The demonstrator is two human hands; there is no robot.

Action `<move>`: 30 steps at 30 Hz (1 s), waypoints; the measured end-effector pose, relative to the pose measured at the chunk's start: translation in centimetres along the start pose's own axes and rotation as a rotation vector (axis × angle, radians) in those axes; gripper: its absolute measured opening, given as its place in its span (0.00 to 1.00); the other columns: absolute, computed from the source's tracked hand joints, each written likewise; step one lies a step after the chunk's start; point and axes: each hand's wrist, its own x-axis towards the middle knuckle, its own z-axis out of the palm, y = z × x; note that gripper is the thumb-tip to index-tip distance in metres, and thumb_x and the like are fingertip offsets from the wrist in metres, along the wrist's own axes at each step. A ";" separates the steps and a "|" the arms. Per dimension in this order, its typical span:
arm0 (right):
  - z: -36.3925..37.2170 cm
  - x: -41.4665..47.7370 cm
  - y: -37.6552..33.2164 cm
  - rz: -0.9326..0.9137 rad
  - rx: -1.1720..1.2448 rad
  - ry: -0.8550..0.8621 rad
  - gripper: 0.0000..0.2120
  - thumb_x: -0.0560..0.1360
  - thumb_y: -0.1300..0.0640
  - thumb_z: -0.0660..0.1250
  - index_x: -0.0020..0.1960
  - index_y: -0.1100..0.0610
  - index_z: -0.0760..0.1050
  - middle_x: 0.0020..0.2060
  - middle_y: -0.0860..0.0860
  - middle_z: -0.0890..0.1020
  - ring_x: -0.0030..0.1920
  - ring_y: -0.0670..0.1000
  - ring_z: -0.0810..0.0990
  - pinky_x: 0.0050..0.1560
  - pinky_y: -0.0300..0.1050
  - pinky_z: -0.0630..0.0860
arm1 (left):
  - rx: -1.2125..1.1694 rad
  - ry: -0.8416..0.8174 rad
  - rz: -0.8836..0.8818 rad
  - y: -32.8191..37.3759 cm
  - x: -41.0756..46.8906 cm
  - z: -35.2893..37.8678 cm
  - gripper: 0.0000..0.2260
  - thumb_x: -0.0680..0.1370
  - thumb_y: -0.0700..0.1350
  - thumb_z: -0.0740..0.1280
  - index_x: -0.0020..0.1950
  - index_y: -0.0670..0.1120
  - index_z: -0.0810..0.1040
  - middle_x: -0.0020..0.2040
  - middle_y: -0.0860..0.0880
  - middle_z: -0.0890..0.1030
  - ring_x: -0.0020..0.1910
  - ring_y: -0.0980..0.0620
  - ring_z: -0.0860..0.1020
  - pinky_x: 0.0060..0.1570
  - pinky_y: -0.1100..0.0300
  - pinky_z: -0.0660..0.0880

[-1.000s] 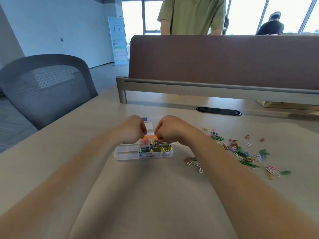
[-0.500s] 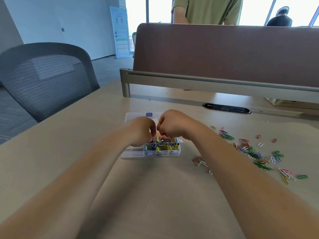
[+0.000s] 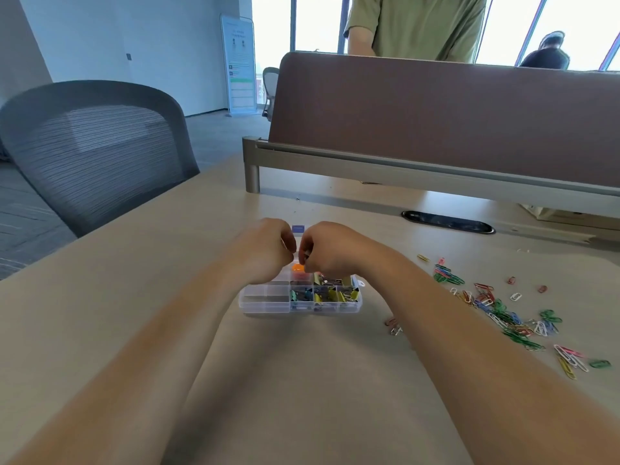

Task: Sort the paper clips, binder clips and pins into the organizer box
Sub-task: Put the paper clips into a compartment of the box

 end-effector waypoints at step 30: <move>0.2 0.1 -1.6 -0.059 -0.128 -0.077 0.14 0.77 0.65 0.67 0.60 0.54 0.76 0.48 0.49 0.76 0.46 0.50 0.74 0.35 0.33 0.65 | -0.131 0.077 -0.084 -2.1 0.0 0.5 0.09 0.80 0.41 0.60 0.55 0.46 0.80 0.49 0.50 0.79 0.38 0.56 0.73 0.32 0.69 0.64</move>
